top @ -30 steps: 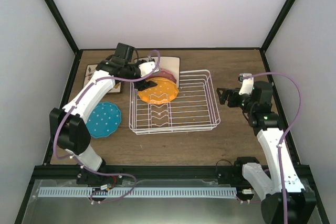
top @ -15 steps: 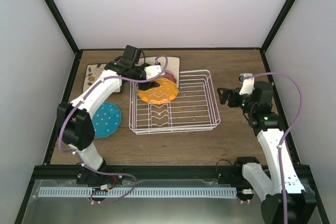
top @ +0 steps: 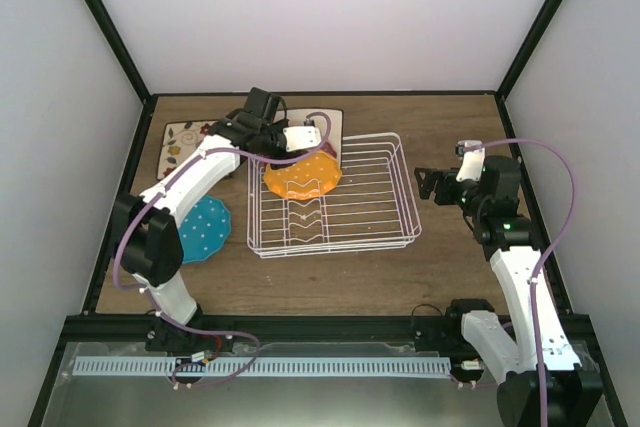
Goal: Unload the plates from the dish rack
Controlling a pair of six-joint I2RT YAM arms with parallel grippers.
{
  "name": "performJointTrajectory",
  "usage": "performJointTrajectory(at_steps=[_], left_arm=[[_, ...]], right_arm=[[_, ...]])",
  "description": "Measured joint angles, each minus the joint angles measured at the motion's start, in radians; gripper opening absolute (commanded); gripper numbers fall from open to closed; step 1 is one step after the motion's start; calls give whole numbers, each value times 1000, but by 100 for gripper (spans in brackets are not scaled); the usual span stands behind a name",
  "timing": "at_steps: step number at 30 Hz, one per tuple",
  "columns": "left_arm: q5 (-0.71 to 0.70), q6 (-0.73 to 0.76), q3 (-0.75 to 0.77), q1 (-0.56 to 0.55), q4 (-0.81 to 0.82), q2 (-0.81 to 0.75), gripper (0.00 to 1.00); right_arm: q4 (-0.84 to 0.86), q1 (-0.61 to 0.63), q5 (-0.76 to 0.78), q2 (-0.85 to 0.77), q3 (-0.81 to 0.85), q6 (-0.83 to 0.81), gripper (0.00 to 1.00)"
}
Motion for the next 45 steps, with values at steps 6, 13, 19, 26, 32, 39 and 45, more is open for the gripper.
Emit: performJointTrajectory(at_steps=[6,13,19,26,32,39,45], left_arm=[[-38,-14,12,-19,5,0,4],[-86,-54,86,-42,-25,6,4],[-81,-94,191,-48,21,-16,4],[-94,-168,193,-74,43,-63,4],[-160,-338,204,-41,187,-175,4],[-258,-626,211,228,396,-391,4],[-327,-901,152,608,354,-504,4]], right_arm=[[0,0,0,0,0,3,100],[0,0,-1,0,0,15,100],[2,0,-2,-3,-4,22,100],[8,0,-3,-6,-19,26,100],[20,0,-17,-4,-25,26,100],[32,0,-32,26,-42,26,100],[55,0,-47,51,-42,25,100]])
